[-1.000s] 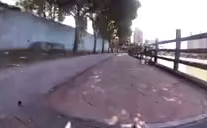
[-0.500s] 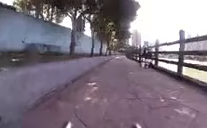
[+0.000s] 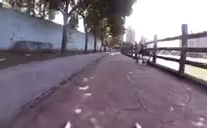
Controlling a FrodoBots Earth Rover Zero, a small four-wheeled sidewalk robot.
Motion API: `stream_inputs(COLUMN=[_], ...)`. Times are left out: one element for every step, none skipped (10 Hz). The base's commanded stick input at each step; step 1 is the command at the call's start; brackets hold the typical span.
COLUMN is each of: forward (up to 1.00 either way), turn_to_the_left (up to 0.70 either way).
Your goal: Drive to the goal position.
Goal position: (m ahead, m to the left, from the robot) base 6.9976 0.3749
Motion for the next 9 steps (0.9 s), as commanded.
stream_inputs(forward=[0.70, 0.70, 0.70, 0.70, 0.70, 0.70, 0.70, 0.70, 0.70], turn_to_the_left=[-0.35, -0.31, -0.19, -0.07, 0.00, 0.00, 0.00, 0.00, 0.00])
